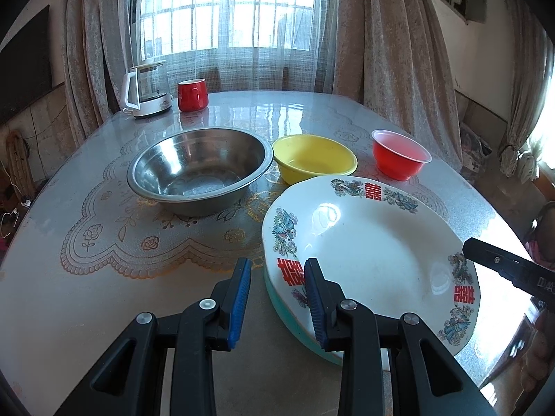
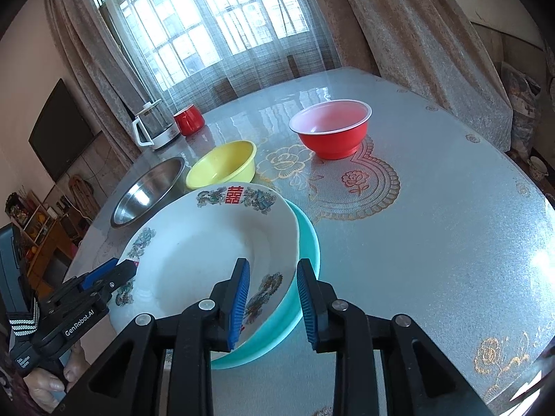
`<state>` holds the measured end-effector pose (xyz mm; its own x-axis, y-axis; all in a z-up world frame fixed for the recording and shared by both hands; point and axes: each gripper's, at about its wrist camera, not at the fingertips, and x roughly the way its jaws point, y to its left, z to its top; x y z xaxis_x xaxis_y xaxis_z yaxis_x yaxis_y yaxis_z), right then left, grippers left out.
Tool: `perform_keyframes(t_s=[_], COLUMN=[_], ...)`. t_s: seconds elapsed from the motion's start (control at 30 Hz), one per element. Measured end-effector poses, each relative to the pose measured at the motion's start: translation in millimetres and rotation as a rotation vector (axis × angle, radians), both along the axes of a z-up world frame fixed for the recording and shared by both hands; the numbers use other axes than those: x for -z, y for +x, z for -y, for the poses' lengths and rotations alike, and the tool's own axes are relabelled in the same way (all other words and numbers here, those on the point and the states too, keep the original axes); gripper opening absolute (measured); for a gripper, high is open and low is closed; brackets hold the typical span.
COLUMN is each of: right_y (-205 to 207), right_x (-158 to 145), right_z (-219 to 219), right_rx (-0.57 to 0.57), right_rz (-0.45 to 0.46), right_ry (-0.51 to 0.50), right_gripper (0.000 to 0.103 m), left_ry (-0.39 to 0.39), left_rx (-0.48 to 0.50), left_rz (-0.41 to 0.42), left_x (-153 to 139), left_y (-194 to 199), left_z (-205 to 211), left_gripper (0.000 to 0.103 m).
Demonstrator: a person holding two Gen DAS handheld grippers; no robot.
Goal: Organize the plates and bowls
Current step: 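Move the left gripper to the rim of the steel basin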
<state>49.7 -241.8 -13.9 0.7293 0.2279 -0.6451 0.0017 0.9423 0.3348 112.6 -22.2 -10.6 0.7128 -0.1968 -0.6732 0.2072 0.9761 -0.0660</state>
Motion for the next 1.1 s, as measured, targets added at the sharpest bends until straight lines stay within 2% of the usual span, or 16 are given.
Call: perform_keyframes(t_s=[0.33,0.57,0.83,1.1], right_y=[-3.4,6.7,25.2,52.2], right_x=[-19.3,-31.0,-35.0,-34.6], right_z=[-4.8,-22.3,-53.8,-91.6], right_rx=[0.000,-0.092,-0.198,-0.295], right_rz=[0.048,0.054,0.037,-0.007], right_ry=[-0.015,0.014,0.050,0.069], right_gripper=[0.029,0.032,0.032,0.032], left_ry=[-0.028,-0.029,-0.044,-0.103], left_rx=[-0.029,-0.056,-0.110,-0.206], left_rz=[0.011,0.018,-0.025,-0.111], left_x=[-5.8,-7.9,1.8,15.0], left_y=[-5.9,-7.1,0.0,16.6], left_z=[-14.4,-24.4,-46.9,-86.0], left_gripper=[0.033,0.033,0.033,0.033])
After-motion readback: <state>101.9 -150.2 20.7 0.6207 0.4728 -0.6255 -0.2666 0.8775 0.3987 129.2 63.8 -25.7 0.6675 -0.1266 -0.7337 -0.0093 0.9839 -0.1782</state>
